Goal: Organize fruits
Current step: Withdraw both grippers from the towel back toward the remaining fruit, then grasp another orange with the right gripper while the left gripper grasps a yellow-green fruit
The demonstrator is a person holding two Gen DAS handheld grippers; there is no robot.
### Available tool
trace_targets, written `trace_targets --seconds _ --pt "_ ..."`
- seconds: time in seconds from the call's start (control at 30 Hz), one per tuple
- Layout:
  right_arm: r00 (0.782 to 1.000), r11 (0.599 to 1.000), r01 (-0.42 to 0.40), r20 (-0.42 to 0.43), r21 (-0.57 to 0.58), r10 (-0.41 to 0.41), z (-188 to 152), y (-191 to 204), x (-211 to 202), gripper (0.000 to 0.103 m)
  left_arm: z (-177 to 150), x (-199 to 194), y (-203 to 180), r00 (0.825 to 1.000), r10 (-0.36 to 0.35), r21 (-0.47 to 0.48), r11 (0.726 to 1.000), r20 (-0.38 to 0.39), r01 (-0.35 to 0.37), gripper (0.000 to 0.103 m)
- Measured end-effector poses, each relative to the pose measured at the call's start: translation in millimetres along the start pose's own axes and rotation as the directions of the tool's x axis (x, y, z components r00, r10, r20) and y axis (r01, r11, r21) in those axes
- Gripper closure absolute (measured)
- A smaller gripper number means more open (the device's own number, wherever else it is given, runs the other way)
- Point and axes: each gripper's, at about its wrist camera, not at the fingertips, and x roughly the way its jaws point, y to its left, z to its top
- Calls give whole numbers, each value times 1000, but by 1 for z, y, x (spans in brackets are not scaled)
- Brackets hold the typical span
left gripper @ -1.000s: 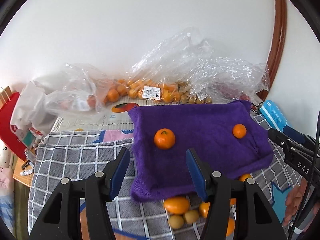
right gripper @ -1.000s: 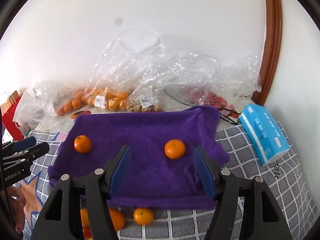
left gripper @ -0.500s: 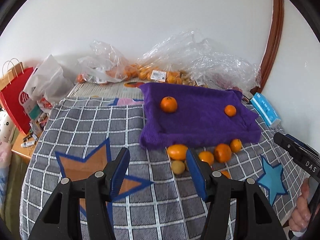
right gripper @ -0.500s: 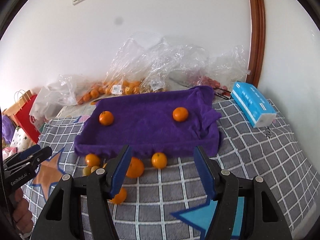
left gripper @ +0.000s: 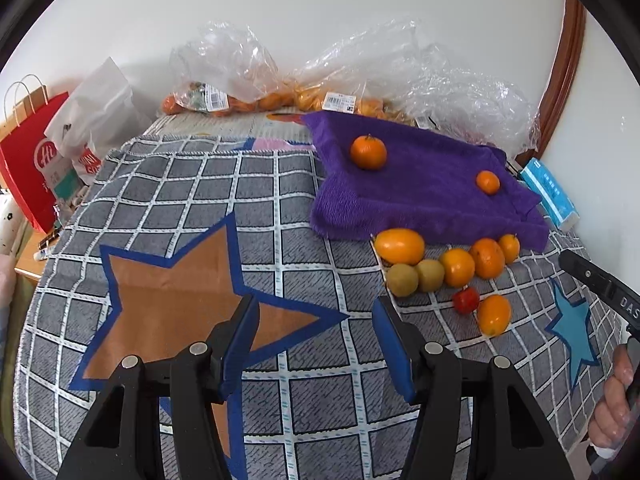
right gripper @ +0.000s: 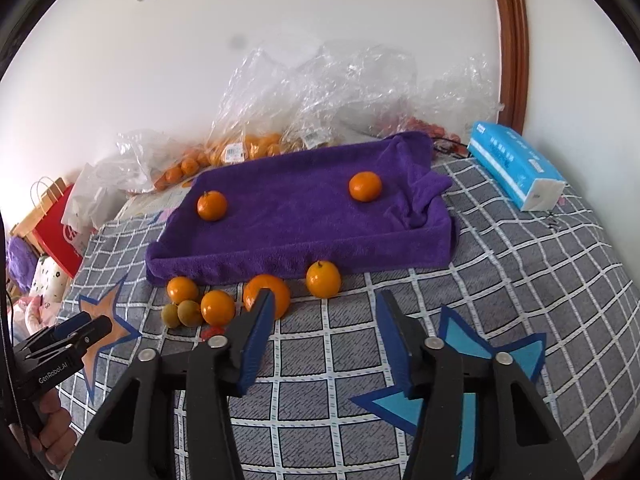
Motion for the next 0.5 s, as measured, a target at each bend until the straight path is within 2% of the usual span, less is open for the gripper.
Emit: trace_targets --seconds 0.13,0.3,0.5 --pt "1000 1000 8 -29 -19 -9 -2 5 22 67 -4 12 6 1000 -13 -2 1000 -8 13 47" --pt "999 1000 1 -54 -12 -2 3 3 48 67 -12 22 13 1000 -29 -11 1000 -12 29 47" --pt "997 1000 9 -79 -13 -10 10 1 80 67 -12 22 27 995 -98 -73 993 -5 98 47"
